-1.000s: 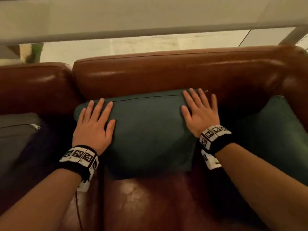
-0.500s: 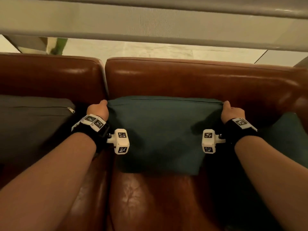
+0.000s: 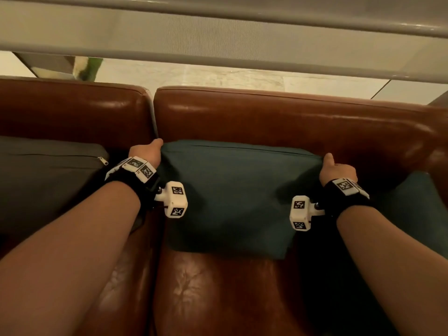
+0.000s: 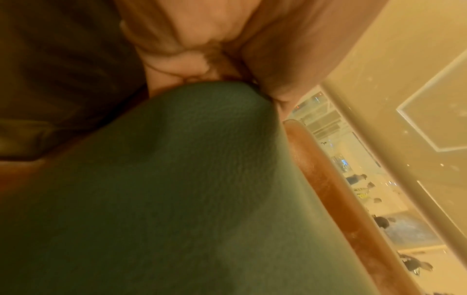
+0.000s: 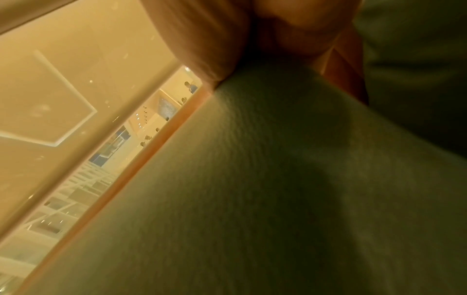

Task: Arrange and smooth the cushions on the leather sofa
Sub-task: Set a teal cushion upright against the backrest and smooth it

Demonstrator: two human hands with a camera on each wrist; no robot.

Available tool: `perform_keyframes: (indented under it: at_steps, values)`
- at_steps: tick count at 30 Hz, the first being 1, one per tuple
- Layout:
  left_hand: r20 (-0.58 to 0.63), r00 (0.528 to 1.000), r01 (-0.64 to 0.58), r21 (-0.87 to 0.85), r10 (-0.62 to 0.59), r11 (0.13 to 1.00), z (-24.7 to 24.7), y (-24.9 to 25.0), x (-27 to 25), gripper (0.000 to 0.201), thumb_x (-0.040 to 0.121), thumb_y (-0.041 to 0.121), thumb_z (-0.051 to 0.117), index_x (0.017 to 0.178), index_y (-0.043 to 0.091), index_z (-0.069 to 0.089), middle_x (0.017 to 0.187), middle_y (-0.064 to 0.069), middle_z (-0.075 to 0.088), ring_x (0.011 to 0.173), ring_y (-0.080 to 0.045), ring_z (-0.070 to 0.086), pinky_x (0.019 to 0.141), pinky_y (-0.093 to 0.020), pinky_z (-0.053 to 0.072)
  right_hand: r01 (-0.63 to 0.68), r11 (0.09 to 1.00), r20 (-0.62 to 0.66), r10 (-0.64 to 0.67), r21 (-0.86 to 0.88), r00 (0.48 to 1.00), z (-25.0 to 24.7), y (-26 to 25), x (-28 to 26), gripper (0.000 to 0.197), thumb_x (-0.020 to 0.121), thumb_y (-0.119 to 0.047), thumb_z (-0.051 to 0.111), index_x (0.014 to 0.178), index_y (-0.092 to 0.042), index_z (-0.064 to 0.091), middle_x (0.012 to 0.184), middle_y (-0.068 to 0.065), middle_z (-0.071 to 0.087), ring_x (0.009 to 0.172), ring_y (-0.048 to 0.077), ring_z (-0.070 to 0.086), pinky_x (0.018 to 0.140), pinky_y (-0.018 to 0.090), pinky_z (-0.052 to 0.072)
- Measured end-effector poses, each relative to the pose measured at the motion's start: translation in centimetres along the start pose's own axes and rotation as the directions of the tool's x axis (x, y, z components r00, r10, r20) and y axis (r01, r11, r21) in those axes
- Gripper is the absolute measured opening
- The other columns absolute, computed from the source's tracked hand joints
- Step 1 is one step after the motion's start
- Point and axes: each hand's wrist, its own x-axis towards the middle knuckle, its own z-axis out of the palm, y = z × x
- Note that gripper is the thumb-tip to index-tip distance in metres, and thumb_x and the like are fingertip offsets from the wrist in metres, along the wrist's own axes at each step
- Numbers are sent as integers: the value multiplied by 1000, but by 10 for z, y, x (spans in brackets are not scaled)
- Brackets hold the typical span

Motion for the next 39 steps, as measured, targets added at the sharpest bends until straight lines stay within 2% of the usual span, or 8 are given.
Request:
perform_keyframes:
  at_steps: [4,7,8,16,23,27,33,39]
  values:
    - [-94,879,-407,364,468,838,7,-2,-18,60,96,49,42,135,5,49,142,-18,48,130,-36,46,105,-42,36,382,921,-148,-389,-69,909,0,-11,-14,47,98,-47,47,122,-7,54,125,14,57,115,31,51,90,41,41]
    - [231,456,-785,559,859,266,36,-5,-46,57,95,55,31,145,27,37,155,-2,33,145,-26,26,119,-51,17,843,410,74,-885,-349,460,29,-15,-37,48,97,-54,40,127,-20,53,130,6,56,125,28,46,108,47,32]
    - [386,404,-809,574,829,127,48,-5,-51,60,95,60,24,146,32,35,156,2,33,146,-24,24,119,-53,13,862,286,254,-874,-418,414,41,-15,-40,54,96,-60,32,132,-24,50,134,2,54,128,27,44,112,49,28]
    - [488,421,-682,726,764,-88,40,-12,-13,64,92,63,13,119,23,54,111,-8,62,99,-32,58,85,-44,41,823,100,439,-806,-559,396,56,-11,-23,66,93,-70,16,121,-24,53,115,2,62,112,27,54,99,48,35]
    - [482,291,-772,629,827,-95,77,-25,-53,57,96,51,30,142,22,46,137,-7,55,125,-32,51,109,-52,31,893,14,430,-873,-450,231,73,4,-43,60,99,-56,23,146,-25,41,146,1,48,137,24,39,117,48,21]
    - [459,337,-719,689,822,-89,62,-26,-32,55,97,51,28,135,19,53,126,-10,59,109,-34,55,96,-46,37,840,138,328,-878,-524,349,44,16,6,61,97,-58,20,136,-24,50,133,3,57,125,26,50,111,44,27]
    - [322,560,-627,767,764,136,4,-13,-18,50,100,39,20,116,12,59,113,-16,63,103,-40,56,93,-49,43,570,529,212,-588,-629,780,-13,41,52,60,97,-60,13,126,-21,49,126,13,60,117,37,53,100,51,34]
    - [162,565,-717,581,809,385,-86,4,-25,34,101,34,33,114,17,60,119,-11,60,111,-34,56,94,-43,44,657,683,-16,-697,-319,717,-28,31,-8,37,101,-38,36,128,-17,49,133,17,49,121,39,45,100,51,35]
